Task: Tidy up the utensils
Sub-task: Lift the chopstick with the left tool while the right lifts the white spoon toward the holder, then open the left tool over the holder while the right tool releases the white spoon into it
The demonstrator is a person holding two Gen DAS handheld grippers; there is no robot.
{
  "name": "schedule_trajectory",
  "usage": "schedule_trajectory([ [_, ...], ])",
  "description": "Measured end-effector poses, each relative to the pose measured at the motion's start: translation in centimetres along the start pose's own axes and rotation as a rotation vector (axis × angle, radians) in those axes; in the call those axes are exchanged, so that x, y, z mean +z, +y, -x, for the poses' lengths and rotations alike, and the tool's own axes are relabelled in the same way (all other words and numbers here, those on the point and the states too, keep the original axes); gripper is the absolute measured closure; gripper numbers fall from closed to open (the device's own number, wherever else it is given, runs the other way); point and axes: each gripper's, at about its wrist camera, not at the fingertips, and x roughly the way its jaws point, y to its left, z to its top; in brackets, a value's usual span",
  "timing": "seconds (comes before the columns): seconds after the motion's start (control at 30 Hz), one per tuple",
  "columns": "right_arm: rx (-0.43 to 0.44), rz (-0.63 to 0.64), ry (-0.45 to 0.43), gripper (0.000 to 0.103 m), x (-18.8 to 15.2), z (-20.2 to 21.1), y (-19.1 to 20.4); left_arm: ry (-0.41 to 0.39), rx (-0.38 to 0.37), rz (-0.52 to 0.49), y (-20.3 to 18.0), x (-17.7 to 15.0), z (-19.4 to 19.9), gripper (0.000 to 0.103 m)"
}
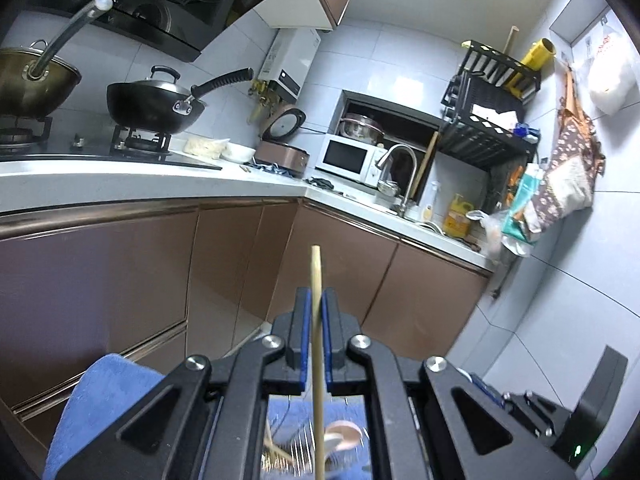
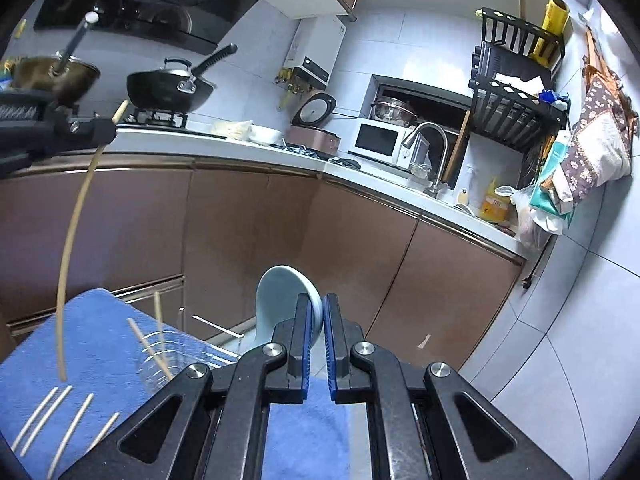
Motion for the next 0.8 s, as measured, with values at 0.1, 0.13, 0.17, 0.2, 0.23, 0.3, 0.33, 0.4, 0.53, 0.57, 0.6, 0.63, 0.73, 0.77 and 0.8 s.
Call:
schedule_trajectory([
  [0.1,-0.002,0.005,0.004,0.097,-0.4,-1.6,0.1,-0.005,0.010,0.013,0.1,-0.4,-2.4,0.098],
  [0.13,-0.009,0.013,0.004,0.097,-0.6,-1.9,0.1,-0.005,0.018,0.019,0.2,-0.7,-3.5,0.098],
  [0.17,-0.016,0.024,0.004,0.097,-0.8,-2.2,0.3,-0.006,0.024,0.022,0.3,-1.0,-4.0,0.098],
  [0.2,-0.019,0.032,0.007,0.097,-1.0,-2.7,0.5,-0.007,0.033,0.024,0.5,-1.3,-4.7,0.098],
  [0.23,-0.020,0.035,0.008,0.097,-1.2,-3.1,0.6,-0.008,0.043,0.028,0.6,-1.8,-5.5,0.098],
  [0.3,-0.031,0.046,0.007,0.097,-1.6,-3.6,1.0,-0.007,0.054,0.036,0.8,-2.7,-6.7,0.098],
  [0.33,-0.038,0.053,0.006,0.097,-1.9,-4.0,1.3,-0.008,0.059,0.038,0.9,-3.0,-7.0,0.098],
  [0.4,-0.049,0.065,0.004,0.097,-2.5,-4.5,1.7,-0.019,0.079,0.036,1.0,-3.9,-8.0,0.098],
  [0.53,-0.065,0.080,-0.006,0.096,-3.8,-5.2,2.8,-0.058,0.126,0.026,1.0,-5.5,-9.2,0.098],
  [0.57,-0.066,0.082,-0.007,0.096,-4.1,-5.3,3.0,-0.062,0.132,0.020,0.9,-5.9,-9.3,0.098],
  [0.6,-0.063,0.081,-0.007,0.096,-4.5,-5.4,3.3,-0.067,0.139,0.007,0.9,-6.5,-9.5,0.098],
  [0.63,-0.056,0.075,-0.005,0.096,-4.8,-5.5,3.4,-0.068,0.142,-0.003,0.8,-6.9,-9.6,0.098],
  [0.73,-0.030,0.046,0.007,0.096,-6.1,-5.7,3.6,-0.063,0.142,-0.025,0.9,-8.3,-9.6,0.097],
  [0.77,-0.019,0.037,0.011,0.091,-6.4,-5.7,3.6,-0.060,0.141,-0.026,0.9,-8.6,-9.4,0.096],
  [0.8,-0.012,0.030,0.016,0.087,-6.7,-5.6,3.7,-0.053,0.136,-0.024,1.1,-8.8,-9.2,0.096],
])
